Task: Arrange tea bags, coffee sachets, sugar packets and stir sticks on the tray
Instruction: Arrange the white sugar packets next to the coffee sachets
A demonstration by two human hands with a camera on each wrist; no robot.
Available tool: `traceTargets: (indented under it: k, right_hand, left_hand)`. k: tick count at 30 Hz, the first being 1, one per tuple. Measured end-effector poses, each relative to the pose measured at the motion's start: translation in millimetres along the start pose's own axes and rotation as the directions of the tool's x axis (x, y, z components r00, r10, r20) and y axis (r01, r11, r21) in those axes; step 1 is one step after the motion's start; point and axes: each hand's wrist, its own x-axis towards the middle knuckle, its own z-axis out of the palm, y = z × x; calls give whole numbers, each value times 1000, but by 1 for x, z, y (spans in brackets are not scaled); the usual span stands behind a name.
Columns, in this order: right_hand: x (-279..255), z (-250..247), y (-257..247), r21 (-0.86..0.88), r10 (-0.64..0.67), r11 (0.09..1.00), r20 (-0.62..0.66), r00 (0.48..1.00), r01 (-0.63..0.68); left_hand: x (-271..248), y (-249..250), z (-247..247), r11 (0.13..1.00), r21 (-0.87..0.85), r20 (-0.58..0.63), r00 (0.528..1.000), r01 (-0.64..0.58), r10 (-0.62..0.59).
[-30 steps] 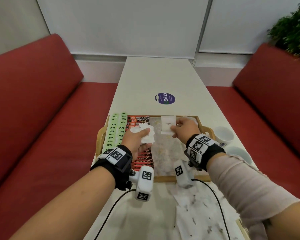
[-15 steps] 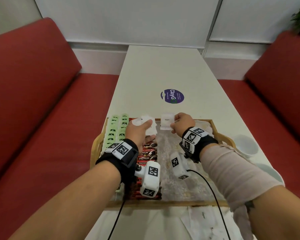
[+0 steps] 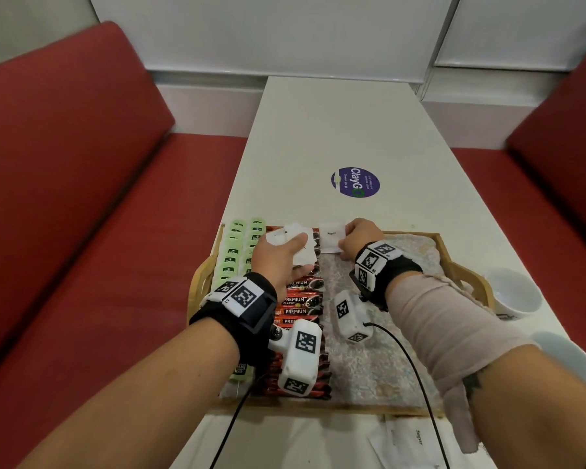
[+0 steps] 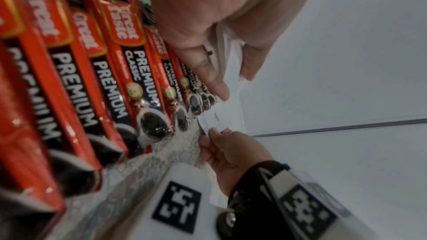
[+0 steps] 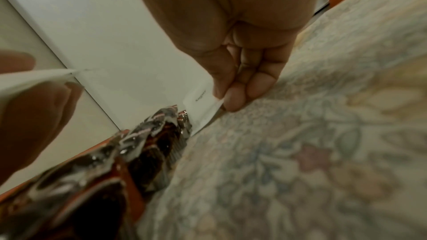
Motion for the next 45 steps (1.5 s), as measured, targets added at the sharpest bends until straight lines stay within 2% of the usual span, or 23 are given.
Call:
traceTargets:
  k: [7,12,15,17,20,24,29,35,37,40,42,45]
  right_hand:
    - [1,5,-1,-47,-14,999,-35,999,12]
    - [-3,-1,0,-86,31,996,-24,999,-33]
    - [-15,-5,-4,-20,-85,996,-65,994,84]
    - [-28,-7,-8,106,-186,977,-14,982,186]
    - [-52,-12,-16,323,-252,926,142,957,195]
    - [-66,-12,-16,336,-301,917,237,924,213]
    - [-69,-13,-18,353,-284,912,179,942,208]
    - [-63,-21,-21,437,-172,890,66,983,127]
    - [-61,-26,-20,410,-179,899,32,983,151]
    - [-58,-32,-20,275,-216,937,-34,976,217]
    - [-58,-36,-20,163,-276,947,-28,961,277]
    - [-59,-41,-23,30,-347,938,46,937,346]
  left_hand:
    - [-1,2,-2,1000,-11,28,1000,12,-12]
    - [-2,5,-5,999,-23,94,995,48,-46]
    - [-4,6,-7,997,-32,118,991,65,-61]
    - [-6,7,-8,996,-43,122,990,75,-70]
    - [-9,7,-8,995,-53,117,990,81,-74]
    - [-13,6,-7,994,-72,93,993,87,-80]
    - [-17,7,-6,994,-72,119,991,76,-68]
    - [-16,8,-9,995,-77,60,997,61,-57]
    - [-15,8,-10,997,-71,29,999,42,-40]
    - [-15,8,-10,999,-47,10,1000,10,-10]
    - [-17,9,-9,1000,-21,64,998,-5,6]
    - [-21,11,-7,997,65,193,981,-44,30]
